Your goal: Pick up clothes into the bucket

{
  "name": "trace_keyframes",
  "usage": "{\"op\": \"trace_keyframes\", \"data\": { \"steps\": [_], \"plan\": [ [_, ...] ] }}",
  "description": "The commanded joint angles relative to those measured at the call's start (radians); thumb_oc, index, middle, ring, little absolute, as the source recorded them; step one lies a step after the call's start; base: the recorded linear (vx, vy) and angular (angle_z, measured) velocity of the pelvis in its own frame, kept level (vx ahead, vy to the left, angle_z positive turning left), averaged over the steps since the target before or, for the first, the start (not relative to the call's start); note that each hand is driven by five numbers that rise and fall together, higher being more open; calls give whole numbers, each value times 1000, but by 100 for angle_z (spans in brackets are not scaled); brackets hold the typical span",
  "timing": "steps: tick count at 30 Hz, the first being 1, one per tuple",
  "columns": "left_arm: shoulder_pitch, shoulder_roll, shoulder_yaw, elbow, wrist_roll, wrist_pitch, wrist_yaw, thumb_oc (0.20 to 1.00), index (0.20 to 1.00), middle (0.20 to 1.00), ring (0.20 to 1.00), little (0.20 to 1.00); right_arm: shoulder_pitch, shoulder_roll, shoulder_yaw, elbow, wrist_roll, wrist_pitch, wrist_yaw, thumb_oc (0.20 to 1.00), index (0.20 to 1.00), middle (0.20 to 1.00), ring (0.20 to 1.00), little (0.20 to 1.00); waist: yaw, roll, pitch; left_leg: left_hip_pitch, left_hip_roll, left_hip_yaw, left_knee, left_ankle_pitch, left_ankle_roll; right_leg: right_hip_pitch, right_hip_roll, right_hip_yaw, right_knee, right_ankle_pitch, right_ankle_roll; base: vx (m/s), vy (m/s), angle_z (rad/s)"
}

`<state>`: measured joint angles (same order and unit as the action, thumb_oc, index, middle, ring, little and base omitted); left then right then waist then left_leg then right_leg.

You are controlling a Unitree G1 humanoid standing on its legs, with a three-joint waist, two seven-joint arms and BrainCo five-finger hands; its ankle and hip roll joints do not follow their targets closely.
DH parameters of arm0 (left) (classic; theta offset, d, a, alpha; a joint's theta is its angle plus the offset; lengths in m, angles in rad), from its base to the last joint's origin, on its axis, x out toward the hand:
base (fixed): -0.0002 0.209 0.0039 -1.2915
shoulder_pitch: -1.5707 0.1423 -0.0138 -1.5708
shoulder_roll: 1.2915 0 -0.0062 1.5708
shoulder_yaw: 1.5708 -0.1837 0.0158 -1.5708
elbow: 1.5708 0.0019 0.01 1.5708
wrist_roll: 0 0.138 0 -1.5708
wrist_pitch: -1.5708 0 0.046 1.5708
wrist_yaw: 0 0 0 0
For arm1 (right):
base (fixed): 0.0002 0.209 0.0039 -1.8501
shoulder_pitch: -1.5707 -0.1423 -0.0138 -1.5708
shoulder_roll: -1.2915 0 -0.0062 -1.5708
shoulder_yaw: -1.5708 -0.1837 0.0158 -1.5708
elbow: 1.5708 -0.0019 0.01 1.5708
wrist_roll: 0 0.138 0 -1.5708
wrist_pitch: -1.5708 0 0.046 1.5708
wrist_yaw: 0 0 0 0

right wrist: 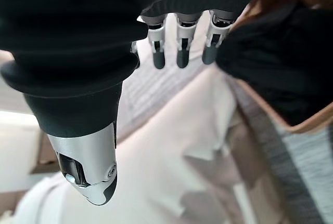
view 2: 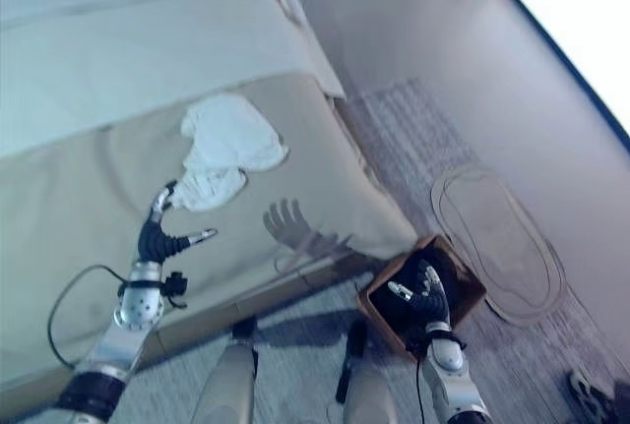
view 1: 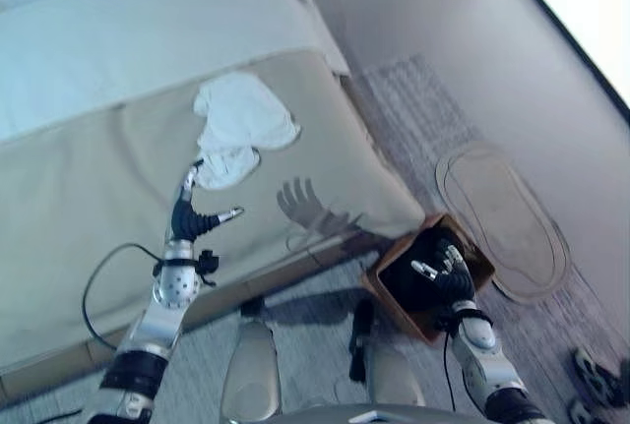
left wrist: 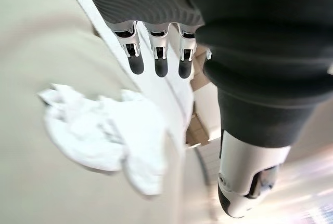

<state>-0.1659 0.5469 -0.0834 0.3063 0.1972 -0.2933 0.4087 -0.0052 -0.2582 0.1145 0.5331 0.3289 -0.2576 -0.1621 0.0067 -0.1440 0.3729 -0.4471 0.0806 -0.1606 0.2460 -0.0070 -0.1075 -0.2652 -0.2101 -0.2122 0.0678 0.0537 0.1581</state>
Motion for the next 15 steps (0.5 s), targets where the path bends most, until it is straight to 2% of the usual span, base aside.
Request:
{"op": "trace_keyframes", "data": {
  "steps": [1,2,5,7,12,15],
  "plan": [
    [-77,58,57,31,87,-2,107,1000,1000,1000,1000,1000,-30,-34,8,-114,14,-70,-22,1000,1000,1000,1000,1000,-6,-37,14,-20,-1,40,-40,54,24,28,-82,-25,68,21,61,-63,-8,0],
    [-124,96,62,58,109,17,145,1000,1000,1000,1000,1000,-48,-38,17,-127,25,-78,-26,1000,1000,1000,1000,1000,-8,-50,44,-55,-1,37,-21,53,22,5,-82,-30,76,20,59,-62,-8,2],
    [-157,125,70,78,129,32,179,1000,1000,1000,1000,1000,-67,-39,26,-141,27,-86,-32,1000,1000,1000,1000,1000,-8,-57,67,-86,-3,32,-1,50,22,-16,-82,-32,88,18,57,-31,4,4],
    [-215,170,67,91,173,60,228,1000,1000,1000,1000,1000,-85,-41,43,-163,39,-99,-33,1000,1000,1000,1000,1000,-12,-69,100,-142,-5,27,56,28,20,-49,-81,-33,114,7,55,-18,5,5],
    [-323,280,46,124,296,160,296,1000,1000,1000,1000,1000,-96,-55,63,-186,41,-111,-35,1000,1000,1000,1000,1000,-25,-78,123,-225,-13,15,109,9,21,-98,-79,-36,128,1,54,-2,2,6],
    [-383,341,22,151,349,198,317,1000,1000,1000,1000,1000,-101,-61,77,-188,38,-113,-31,1000,1000,1000,1000,1000,-37,-88,133,-252,-12,11,120,5,23,-118,-74,-36,125,6,55,4,-2,2]
  ]
}}
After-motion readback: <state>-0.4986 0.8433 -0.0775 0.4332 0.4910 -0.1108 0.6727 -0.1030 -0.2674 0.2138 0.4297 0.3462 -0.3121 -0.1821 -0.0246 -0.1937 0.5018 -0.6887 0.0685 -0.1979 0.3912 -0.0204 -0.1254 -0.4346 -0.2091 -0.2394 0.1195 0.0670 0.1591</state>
